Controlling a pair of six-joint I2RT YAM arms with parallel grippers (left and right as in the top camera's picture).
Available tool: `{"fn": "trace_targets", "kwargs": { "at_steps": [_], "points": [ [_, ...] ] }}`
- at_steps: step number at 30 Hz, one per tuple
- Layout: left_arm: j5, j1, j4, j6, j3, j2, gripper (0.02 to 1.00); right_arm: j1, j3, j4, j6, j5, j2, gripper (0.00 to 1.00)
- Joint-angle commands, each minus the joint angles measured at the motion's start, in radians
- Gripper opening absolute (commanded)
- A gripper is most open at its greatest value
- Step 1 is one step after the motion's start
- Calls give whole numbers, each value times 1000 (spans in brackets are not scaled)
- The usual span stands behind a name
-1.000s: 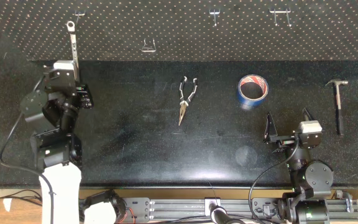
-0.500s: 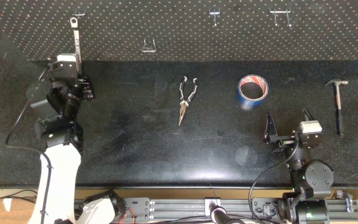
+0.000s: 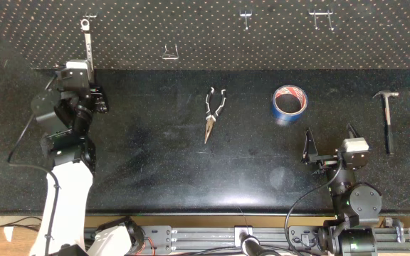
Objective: Place Tools Onto Pegboard
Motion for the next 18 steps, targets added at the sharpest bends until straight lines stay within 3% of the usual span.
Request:
{"fn": "trace_targets", "kwargs": {
  "at_steps": [1, 7, 11, 18],
  "points": [
    [-7, -3, 10, -15, 3, -62, 27, -4, -4, -3, -14, -2, -6, 961],
    [-7, -3, -137, -15, 3, -163, 29, -4, -4, -3, -14, -2, -6, 958],
    [-63, -3, -156, -16, 2, -203, 25, -4, -4, -3, -14, -2, -6, 961],
    [-58, 17, -159, -87, 2, -174, 27, -4, -4, -3, -14, -2, -6, 958]
  ]
}}
